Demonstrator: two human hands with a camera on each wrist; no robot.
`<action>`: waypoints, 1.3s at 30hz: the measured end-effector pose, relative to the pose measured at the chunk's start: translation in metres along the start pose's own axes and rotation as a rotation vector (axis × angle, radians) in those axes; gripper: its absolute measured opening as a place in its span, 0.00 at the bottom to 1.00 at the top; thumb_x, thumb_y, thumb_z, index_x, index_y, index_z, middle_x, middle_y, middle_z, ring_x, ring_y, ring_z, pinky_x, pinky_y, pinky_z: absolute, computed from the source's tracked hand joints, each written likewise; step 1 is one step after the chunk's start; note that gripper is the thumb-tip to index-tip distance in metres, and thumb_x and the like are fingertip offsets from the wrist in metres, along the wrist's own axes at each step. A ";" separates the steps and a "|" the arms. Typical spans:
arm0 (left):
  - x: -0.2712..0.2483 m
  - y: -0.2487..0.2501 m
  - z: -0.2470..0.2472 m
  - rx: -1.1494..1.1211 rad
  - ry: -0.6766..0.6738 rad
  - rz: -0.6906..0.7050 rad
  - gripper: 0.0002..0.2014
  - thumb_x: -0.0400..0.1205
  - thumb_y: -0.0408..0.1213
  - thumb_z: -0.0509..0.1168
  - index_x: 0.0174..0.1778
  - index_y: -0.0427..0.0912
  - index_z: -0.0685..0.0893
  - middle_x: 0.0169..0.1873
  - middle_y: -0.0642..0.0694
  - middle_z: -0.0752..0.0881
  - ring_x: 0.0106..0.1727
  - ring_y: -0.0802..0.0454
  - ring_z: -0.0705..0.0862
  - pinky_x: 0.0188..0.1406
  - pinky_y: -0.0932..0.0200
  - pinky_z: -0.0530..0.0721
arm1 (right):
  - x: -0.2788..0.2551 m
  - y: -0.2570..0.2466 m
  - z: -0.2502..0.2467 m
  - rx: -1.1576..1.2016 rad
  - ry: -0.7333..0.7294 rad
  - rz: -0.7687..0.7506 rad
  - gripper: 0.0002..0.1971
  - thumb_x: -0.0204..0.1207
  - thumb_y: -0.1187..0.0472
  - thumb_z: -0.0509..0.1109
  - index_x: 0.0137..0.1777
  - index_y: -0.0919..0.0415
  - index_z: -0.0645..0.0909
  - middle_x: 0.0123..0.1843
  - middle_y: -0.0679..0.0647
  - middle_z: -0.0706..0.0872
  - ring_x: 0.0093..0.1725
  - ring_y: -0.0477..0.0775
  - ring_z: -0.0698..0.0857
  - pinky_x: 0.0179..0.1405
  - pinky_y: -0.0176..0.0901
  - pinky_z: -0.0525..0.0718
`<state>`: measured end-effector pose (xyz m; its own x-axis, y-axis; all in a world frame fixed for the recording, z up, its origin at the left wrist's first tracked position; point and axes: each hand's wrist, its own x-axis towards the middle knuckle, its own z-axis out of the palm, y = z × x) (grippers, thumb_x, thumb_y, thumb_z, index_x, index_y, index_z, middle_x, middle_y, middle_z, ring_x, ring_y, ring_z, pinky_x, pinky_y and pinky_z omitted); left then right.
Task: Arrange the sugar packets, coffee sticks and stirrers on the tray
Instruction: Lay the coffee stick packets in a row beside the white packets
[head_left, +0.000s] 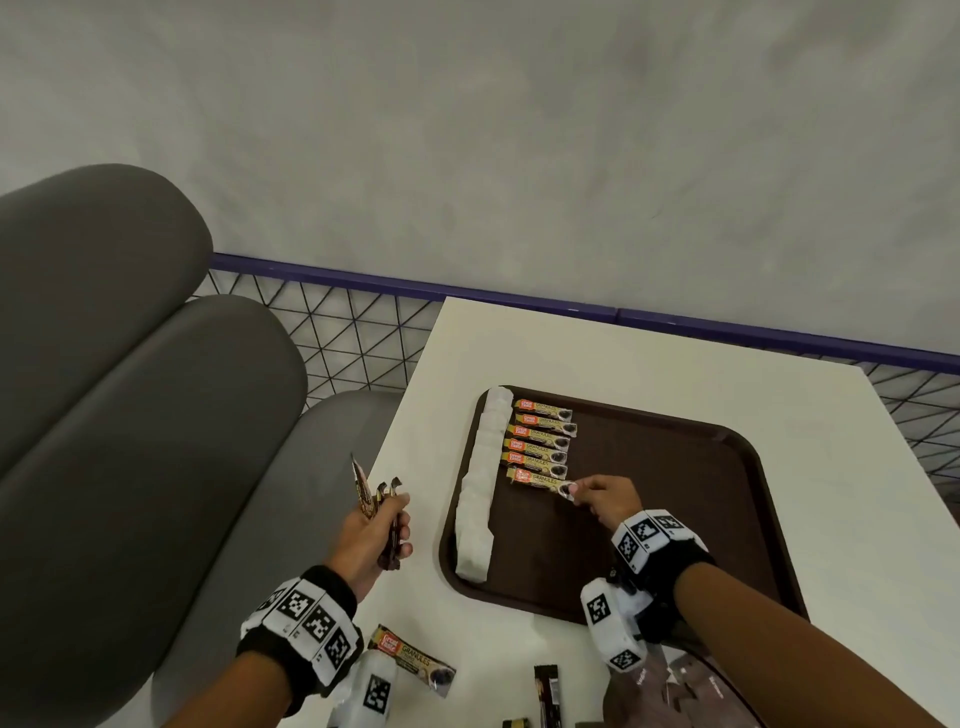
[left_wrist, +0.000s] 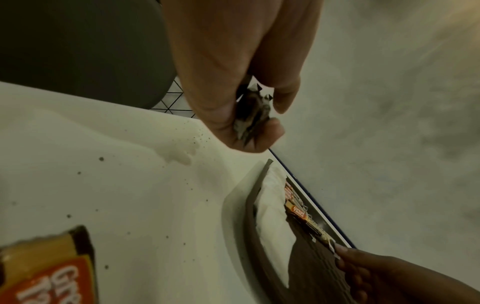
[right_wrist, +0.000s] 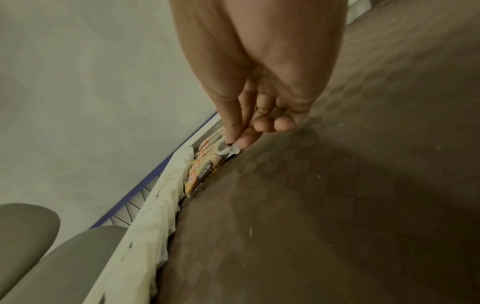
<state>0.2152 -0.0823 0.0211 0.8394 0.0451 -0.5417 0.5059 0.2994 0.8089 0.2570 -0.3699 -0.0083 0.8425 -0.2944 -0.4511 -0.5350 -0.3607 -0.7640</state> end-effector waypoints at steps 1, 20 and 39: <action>0.000 -0.001 -0.001 0.004 0.002 0.004 0.08 0.82 0.34 0.63 0.37 0.41 0.75 0.29 0.44 0.75 0.24 0.54 0.74 0.17 0.63 0.73 | 0.002 0.000 0.002 -0.017 0.008 0.004 0.09 0.74 0.63 0.71 0.31 0.57 0.83 0.32 0.51 0.84 0.37 0.49 0.80 0.42 0.40 0.77; 0.000 0.002 0.002 -0.062 0.024 0.018 0.11 0.81 0.35 0.65 0.59 0.37 0.79 0.52 0.32 0.83 0.56 0.35 0.83 0.27 0.62 0.86 | 0.010 -0.009 0.022 -0.086 0.179 0.050 0.11 0.69 0.64 0.76 0.33 0.56 0.76 0.51 0.60 0.87 0.48 0.56 0.84 0.50 0.44 0.81; -0.006 0.005 0.021 0.071 -0.019 0.169 0.04 0.78 0.37 0.69 0.47 0.42 0.86 0.44 0.44 0.90 0.48 0.51 0.85 0.45 0.57 0.79 | -0.059 -0.059 0.058 -0.147 -0.367 -0.319 0.21 0.84 0.51 0.53 0.57 0.66 0.82 0.44 0.54 0.84 0.45 0.49 0.80 0.52 0.43 0.77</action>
<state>0.2168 -0.1009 0.0330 0.9169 0.0707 -0.3927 0.3696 0.2206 0.9026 0.2429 -0.2797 0.0363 0.9175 0.1718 -0.3587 -0.2287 -0.5101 -0.8291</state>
